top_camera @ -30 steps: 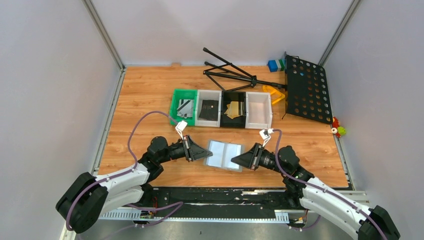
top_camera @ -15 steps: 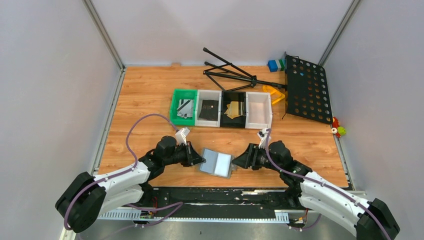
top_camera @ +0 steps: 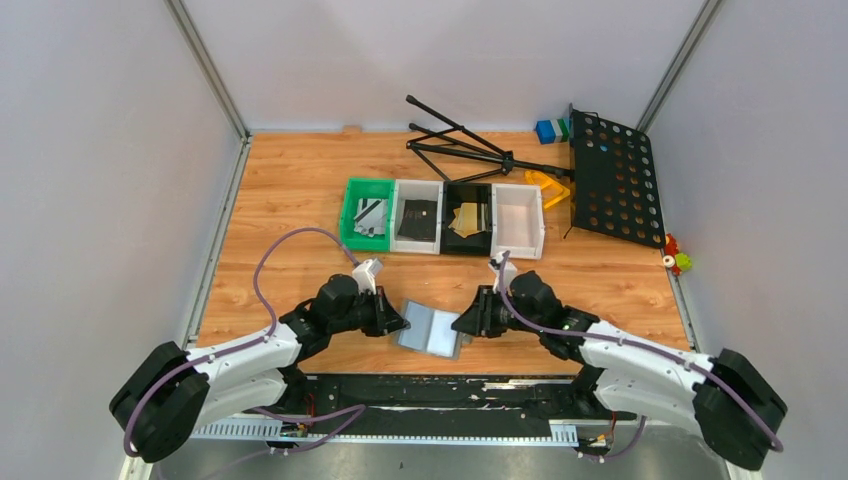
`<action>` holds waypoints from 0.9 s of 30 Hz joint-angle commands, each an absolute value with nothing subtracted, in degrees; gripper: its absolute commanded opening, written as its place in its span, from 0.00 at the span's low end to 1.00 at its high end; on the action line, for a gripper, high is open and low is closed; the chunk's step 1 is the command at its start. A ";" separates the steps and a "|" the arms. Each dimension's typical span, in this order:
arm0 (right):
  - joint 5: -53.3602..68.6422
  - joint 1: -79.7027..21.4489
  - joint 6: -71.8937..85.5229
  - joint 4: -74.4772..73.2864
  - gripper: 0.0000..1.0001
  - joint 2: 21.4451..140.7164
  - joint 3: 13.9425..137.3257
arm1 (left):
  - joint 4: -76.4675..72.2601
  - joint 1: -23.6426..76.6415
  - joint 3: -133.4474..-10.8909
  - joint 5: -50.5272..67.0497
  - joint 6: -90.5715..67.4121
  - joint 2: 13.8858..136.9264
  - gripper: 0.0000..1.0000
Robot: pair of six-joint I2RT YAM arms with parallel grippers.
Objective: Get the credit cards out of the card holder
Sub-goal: Remove the credit card from the card holder.
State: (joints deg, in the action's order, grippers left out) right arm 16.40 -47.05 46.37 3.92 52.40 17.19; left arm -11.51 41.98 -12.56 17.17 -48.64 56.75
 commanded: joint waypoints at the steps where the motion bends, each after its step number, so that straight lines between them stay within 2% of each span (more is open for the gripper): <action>1: 12.52 -52.40 45.15 8.52 0.21 59.71 23.96 | -12.79 42.79 -14.59 15.65 -48.06 56.30 0.00; 8: 8.24 -56.33 44.62 6.44 0.13 71.16 28.09 | -12.09 43.24 -14.75 15.38 -48.18 55.66 0.00; 13: 5.91 -56.33 45.14 2.68 0.08 75.17 28.06 | -11.21 43.50 -15.19 15.64 -47.43 55.58 0.00; 20: 3.23 -56.34 45.22 -2.50 0.03 74.36 27.08 | -9.43 43.59 -15.40 14.78 -46.77 54.67 0.00; 27: 5.69 -56.49 43.19 -1.89 0.05 71.66 29.01 | -8.69 43.59 -15.71 14.77 -46.70 53.96 0.00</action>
